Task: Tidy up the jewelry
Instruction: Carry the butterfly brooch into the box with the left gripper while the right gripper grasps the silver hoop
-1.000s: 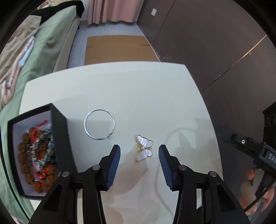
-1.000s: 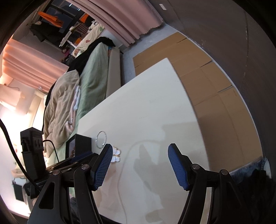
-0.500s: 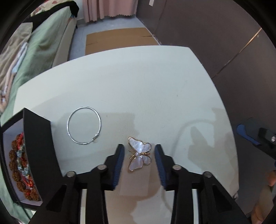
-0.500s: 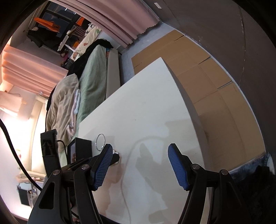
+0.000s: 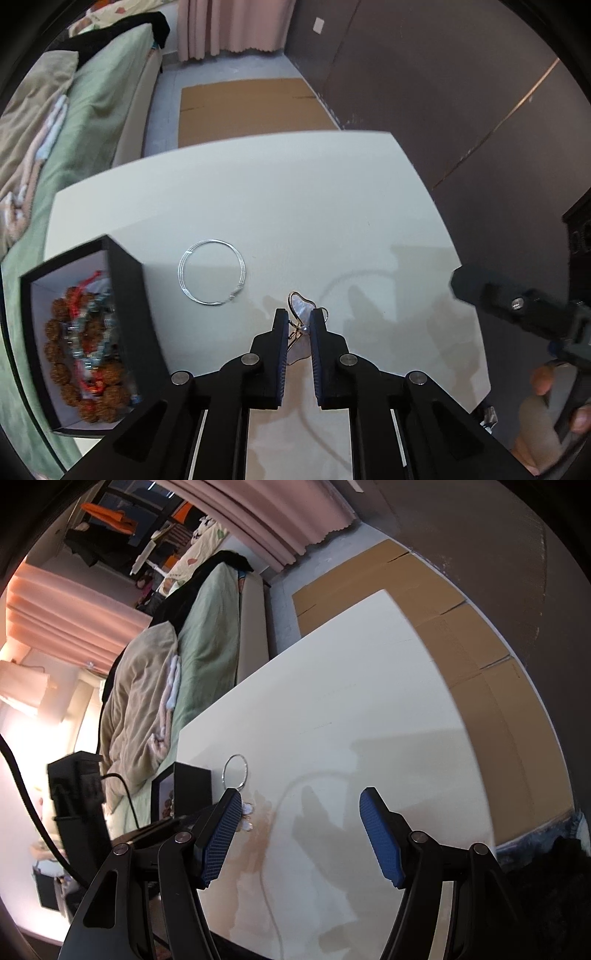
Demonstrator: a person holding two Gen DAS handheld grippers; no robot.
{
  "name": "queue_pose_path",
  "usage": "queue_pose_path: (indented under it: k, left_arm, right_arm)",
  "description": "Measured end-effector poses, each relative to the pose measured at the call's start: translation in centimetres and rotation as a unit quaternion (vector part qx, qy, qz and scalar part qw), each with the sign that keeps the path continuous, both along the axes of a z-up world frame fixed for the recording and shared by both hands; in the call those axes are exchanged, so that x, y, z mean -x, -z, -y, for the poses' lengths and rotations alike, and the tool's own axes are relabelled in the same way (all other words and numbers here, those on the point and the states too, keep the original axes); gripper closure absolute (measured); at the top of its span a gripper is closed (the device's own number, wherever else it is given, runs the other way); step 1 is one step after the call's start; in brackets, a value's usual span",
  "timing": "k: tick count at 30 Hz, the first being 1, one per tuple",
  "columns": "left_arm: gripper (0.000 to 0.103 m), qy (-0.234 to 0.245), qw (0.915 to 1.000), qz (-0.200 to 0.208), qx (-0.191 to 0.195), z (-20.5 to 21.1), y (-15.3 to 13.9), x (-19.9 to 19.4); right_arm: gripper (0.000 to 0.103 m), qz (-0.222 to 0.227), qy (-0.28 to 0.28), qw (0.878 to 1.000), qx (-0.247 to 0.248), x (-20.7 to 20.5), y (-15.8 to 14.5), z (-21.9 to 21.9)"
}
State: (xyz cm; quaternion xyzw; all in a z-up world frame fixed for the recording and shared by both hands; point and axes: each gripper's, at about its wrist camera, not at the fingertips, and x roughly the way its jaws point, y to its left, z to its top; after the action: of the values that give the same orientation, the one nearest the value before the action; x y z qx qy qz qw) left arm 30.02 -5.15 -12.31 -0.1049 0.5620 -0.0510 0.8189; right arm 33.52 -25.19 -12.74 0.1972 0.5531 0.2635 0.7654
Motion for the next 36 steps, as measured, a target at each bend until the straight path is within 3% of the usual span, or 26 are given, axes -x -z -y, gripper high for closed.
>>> queue_pose_path:
  k: [12, 22, 29, 36]
  left_arm:
    - [0.091, -0.058, 0.9971, 0.045, 0.019, -7.0, -3.2, 2.2]
    - [0.091, -0.092, 0.9931, 0.06, 0.041, -12.0, -3.7, 4.3]
    - [0.091, -0.107, 0.9906, 0.065, 0.056, -14.6, -3.4, 5.6]
    - [0.091, -0.114, 0.9887, 0.069, 0.069, -16.5, -3.4, 6.7]
  right_arm:
    - [0.037, 0.028, -0.023, 0.999, 0.034, 0.5, -0.9, -5.1]
    - [0.07, 0.009, -0.055, 0.995, 0.08, 0.6, 0.6, -10.5]
    - [0.082, -0.012, -0.06, 0.992, 0.11, 0.3, 2.3, -13.4]
    - [0.082, -0.012, -0.055, 0.988, 0.147, -0.2, 3.2, -15.4]
